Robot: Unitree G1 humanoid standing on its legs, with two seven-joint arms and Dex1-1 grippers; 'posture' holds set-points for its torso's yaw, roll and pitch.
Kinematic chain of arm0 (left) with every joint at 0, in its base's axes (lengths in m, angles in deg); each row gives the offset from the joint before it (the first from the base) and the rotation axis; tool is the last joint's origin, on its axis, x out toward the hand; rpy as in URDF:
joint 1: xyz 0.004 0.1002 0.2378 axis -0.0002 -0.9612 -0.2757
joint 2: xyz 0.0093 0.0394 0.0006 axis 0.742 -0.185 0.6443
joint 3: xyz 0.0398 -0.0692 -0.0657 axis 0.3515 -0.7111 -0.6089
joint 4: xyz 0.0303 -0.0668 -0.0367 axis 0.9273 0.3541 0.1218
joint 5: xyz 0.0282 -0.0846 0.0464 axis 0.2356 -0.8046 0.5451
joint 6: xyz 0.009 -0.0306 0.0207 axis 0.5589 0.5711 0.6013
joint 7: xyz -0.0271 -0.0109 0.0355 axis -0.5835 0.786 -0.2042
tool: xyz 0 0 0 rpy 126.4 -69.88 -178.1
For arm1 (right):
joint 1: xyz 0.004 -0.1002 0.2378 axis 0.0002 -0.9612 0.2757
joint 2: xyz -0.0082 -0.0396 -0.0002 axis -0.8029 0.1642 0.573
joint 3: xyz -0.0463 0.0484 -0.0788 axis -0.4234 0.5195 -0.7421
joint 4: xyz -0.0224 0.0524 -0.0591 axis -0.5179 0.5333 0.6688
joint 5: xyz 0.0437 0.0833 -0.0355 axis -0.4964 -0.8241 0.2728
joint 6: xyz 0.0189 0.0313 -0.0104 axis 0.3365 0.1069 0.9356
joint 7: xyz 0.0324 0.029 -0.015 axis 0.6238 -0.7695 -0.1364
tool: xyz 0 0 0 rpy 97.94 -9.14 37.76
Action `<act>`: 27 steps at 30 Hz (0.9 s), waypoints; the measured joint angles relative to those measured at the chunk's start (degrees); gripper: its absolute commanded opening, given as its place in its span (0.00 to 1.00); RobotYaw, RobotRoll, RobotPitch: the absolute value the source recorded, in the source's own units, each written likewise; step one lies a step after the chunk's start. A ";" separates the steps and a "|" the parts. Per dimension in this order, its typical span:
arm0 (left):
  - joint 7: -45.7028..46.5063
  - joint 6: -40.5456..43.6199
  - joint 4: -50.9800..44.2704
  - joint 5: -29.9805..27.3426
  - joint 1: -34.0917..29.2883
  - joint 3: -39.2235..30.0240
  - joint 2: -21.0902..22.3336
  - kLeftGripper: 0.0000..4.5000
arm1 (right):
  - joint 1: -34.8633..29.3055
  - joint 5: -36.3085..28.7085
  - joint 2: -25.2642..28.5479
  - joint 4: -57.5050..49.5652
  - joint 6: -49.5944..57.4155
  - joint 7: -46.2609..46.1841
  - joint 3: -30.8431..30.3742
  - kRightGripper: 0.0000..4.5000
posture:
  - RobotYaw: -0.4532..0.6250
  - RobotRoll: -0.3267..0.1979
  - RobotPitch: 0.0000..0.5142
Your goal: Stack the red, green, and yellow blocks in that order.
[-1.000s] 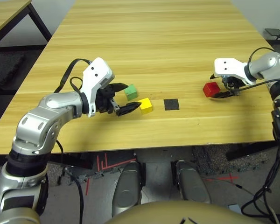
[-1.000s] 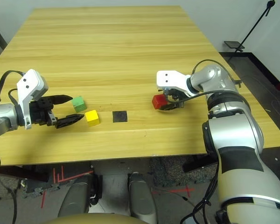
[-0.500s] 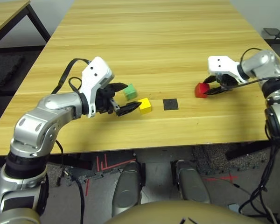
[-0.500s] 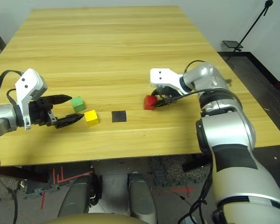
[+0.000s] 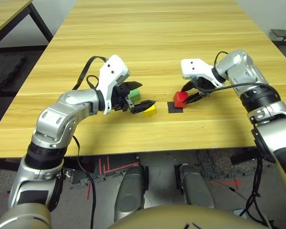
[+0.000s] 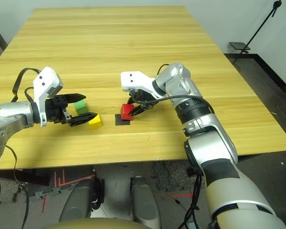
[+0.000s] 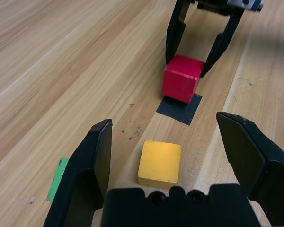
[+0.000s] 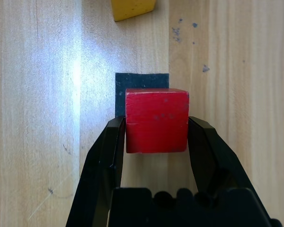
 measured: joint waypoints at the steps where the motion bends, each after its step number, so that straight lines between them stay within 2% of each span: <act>1: 0.18 -0.11 0.00 0.01 -0.10 -0.01 -0.09 1.00 | -0.01 0.00 -0.11 0.00 0.08 -0.33 -0.43 0.47 | 0.73 0.25 0.13; 14: 2.58 -0.30 -0.96 -0.09 -2.61 -0.45 -0.61 1.00 | 1.34 -0.08 -1.44 0.72 -1.17 -1.31 -4.14 0.47 | 0.77 0.21 0.15; 27: 2.89 -0.01 -1.46 -0.18 -2.81 -1.17 -0.61 1.00 | 1.94 0.51 -1.38 1.60 -1.86 -1.78 -6.15 0.47 | 0.75 0.24 0.15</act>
